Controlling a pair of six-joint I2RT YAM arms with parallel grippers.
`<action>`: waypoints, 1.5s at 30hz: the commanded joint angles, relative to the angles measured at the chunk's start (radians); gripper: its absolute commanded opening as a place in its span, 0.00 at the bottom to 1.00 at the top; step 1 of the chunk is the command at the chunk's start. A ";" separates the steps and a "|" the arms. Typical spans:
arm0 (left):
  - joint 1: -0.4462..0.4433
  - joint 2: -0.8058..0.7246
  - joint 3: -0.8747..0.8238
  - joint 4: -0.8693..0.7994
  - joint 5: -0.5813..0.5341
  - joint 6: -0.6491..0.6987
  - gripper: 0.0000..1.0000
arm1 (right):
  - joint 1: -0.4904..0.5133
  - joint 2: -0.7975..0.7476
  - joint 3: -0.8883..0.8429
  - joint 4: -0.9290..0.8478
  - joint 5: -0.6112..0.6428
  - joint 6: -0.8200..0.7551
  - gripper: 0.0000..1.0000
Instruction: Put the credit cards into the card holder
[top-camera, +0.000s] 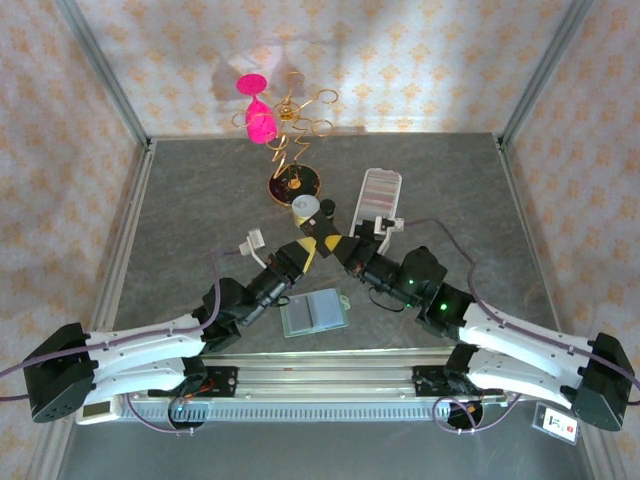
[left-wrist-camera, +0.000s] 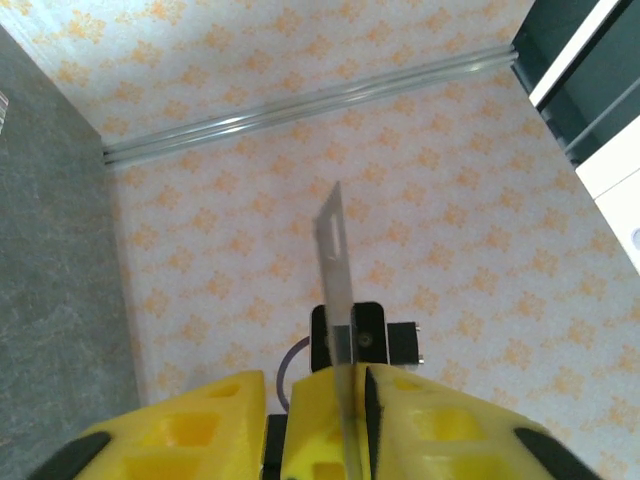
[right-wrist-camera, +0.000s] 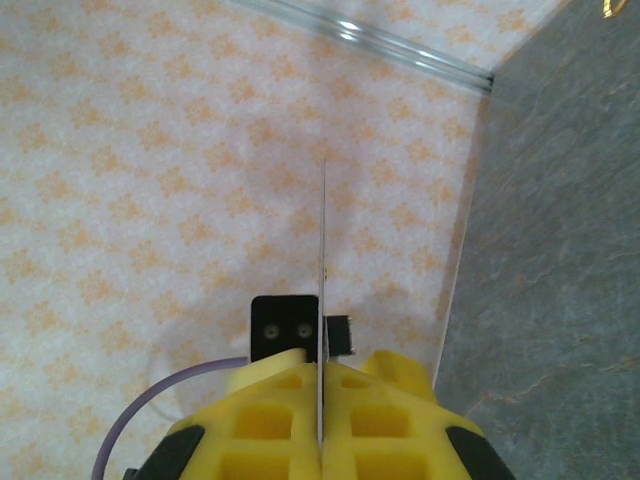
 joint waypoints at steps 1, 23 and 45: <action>-0.009 -0.008 0.041 0.047 -0.004 0.003 0.23 | 0.031 0.015 0.034 0.076 0.036 -0.021 0.00; -0.008 -0.290 0.041 -0.377 0.219 0.256 0.00 | -0.051 -0.149 0.171 -0.421 -0.274 -0.510 0.70; -0.008 -0.287 0.042 -0.351 0.341 0.237 0.00 | -0.052 -0.088 0.203 -0.402 -0.384 -0.471 0.06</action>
